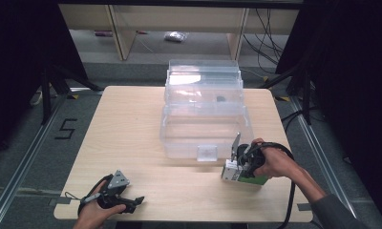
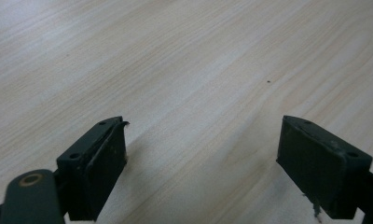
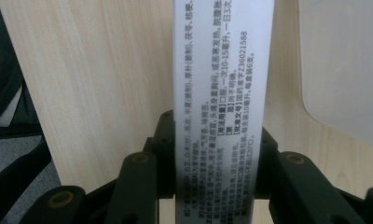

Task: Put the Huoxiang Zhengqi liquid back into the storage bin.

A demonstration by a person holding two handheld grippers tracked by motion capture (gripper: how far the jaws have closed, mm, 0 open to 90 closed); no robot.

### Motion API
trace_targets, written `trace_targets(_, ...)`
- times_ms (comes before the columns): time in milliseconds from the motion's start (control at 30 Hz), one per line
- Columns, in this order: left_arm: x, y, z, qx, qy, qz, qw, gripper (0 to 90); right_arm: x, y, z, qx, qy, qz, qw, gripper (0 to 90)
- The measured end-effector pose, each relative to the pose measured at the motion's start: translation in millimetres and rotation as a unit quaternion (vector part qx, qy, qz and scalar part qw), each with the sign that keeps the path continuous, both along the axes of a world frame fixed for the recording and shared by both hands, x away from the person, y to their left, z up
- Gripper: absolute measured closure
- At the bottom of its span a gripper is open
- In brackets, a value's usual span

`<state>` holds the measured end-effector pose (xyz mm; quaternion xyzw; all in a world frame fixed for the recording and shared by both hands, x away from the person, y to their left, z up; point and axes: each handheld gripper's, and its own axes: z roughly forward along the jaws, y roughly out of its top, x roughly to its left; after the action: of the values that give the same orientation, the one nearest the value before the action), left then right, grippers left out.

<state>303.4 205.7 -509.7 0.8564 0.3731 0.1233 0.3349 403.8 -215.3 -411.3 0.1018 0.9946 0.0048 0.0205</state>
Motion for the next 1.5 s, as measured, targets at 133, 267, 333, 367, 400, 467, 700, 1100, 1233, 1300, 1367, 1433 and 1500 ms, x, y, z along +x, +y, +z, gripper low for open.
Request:
trace_targets(133,-0.1,0.0,0.0,0.0,0.0,0.0,1.0,15.0,-1.7,-0.5,9.4,0.003,-0.002,-0.009,1.0,64.5)
trace_targets(267,-0.1,0.0,0.0,0.0,0.0,0.0,1.0,15.0,-3.0,0.8,22.3,0.005,0.001,-0.004,1.0,64.4)
trace_targets(333,0.0,0.1,-0.1,0.0,0.0,0.0,1.0,15.1,-2.1,2.2,31.6,0.009,0.001,0.006,0.9999,64.4)
trace_targets(367,0.0,0.1,-0.1,0.0,0.0,0.001,1.0,15.0,-2.4,2.7,34.9,0.01,0.001,0.003,0.9999,64.4)
trace_targets(400,-0.1,0.0,-0.1,-0.001,0.0,0.001,1.0,15.0,-1.4,3.3,38.3,0.012,0.002,0.008,0.9999,64.4)
trace_targets(467,0.1,0.0,-0.1,0.0,0.0,0.001,1.0,15.1,-0.6,5.0,44.6,0.013,0.001,0.011,0.9999,64.4)
trace_targets(700,0.1,0.0,-0.2,-0.002,0.0,0.001,1.0,15.0,2.8,9.6,64.2,0.024,0.004,0.023,0.9994,64.4)
trace_targets(1100,-0.2,0.1,0.0,-0.003,0.0,0.002,1.0,15.0,15.3,23.5,100.6,0.032,-0.025,0.067,0.9969,64.4)
trace_targets(1233,0.1,0.4,0.0,-0.002,-0.001,0.002,1.0,15.0,20.4,28.8,108.8,0.032,-0.028,0.059,0.9974,64.4)
trace_targets(1300,-0.1,0.4,0.0,-0.003,-0.001,0.002,1.0,15.0,25.0,31.6,112.7,0.035,-0.036,0.069,0.9963,64.5)
trace_targets(1367,0.1,0.4,-0.2,-0.004,-0.003,0.005,1.0,15.0,25.6,33.1,114.9,0.034,-0.038,0.061,0.9969,64.5)
trace_targets(1433,0.4,0.7,-0.1,-0.002,-0.003,0.005,1.0,15.0,31.5,36.7,118.5,0.03,-0.042,0.065,0.9966,64.5)
trace_targets(1500,0.4,0.7,-0.2,-0.002,-0.003,0.005,1.0,15.0,32.8,38.7,120.1,0.028,-0.044,0.065,0.9965,64.5)
